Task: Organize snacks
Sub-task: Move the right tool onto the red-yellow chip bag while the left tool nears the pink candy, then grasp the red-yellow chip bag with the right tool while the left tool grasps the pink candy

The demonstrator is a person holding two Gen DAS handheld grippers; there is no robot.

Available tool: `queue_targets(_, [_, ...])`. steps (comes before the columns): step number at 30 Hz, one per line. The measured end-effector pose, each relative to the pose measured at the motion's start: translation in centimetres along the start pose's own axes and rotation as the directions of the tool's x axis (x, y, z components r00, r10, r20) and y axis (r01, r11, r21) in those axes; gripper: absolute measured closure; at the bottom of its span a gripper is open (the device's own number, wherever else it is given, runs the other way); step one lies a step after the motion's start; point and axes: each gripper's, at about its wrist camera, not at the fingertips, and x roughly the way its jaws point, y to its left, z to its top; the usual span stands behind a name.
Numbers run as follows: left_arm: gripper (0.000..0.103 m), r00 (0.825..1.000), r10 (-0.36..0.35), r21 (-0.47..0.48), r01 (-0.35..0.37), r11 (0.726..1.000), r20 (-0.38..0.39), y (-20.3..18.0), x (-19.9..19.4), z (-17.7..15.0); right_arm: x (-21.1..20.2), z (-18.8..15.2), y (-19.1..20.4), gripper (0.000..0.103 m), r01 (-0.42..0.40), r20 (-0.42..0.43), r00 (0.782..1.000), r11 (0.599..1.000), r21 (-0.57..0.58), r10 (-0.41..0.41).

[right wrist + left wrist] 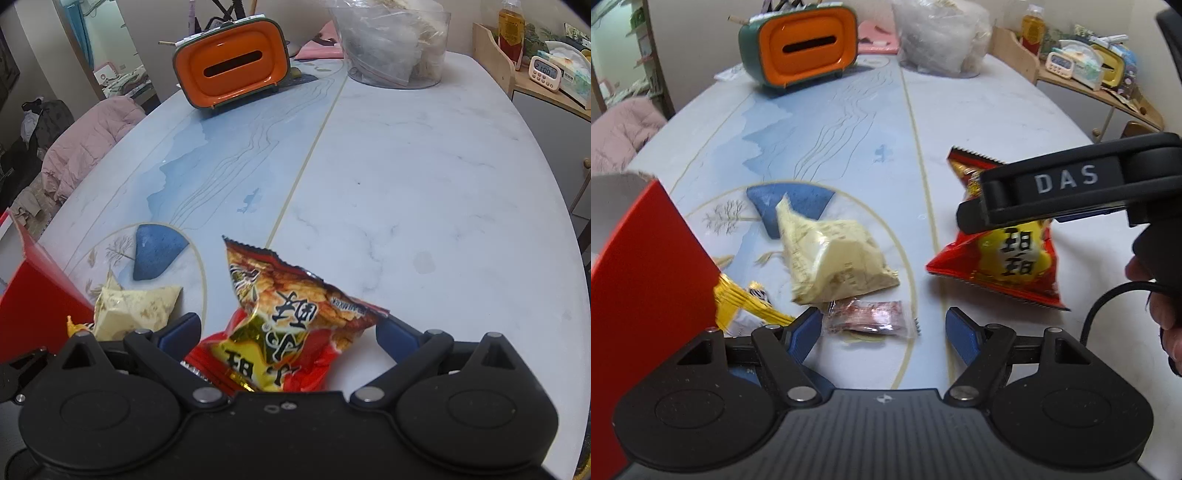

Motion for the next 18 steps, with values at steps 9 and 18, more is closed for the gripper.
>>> queue_targets(9, [0.047,1.000,0.018,-0.015,-0.018,1.000,0.007,0.38,0.37,0.11,0.88,-0.09,-0.36,0.023,-0.007,-0.009,1.000,1.000,0.013,0.007])
queue_targets(18, [0.067,1.000,0.015,0.002,-0.015,1.000,0.009,-0.23,0.25,0.12,-0.07,-0.63,-0.48,0.037,-0.011,0.035,0.999,1.000,0.014,0.010])
